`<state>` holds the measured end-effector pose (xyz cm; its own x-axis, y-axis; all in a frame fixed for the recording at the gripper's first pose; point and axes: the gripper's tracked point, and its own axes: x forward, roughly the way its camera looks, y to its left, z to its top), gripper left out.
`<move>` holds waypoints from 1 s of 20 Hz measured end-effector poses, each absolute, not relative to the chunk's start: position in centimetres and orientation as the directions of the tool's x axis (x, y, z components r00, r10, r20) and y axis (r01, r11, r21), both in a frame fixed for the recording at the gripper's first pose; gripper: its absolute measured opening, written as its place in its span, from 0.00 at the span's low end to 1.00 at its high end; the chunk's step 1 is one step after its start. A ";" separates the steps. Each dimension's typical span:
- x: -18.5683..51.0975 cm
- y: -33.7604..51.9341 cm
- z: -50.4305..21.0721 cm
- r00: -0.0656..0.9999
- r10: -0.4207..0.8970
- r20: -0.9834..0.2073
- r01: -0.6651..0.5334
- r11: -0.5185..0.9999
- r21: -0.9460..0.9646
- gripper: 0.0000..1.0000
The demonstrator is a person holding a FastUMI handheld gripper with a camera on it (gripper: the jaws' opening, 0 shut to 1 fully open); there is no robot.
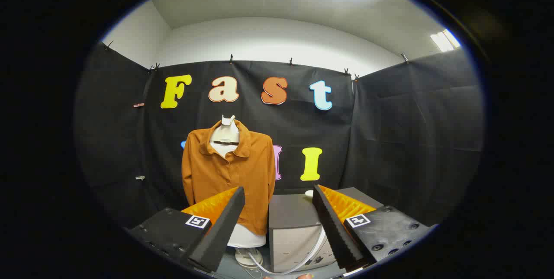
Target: Iron the clothes twice with a garment steamer, once on the left side and once on the right side.
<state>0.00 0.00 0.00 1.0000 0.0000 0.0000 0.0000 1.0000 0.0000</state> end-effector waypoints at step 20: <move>0.0 0.5 -0.1 1.000 0.008 -0.005 -0.008 1.000 0.017 0.98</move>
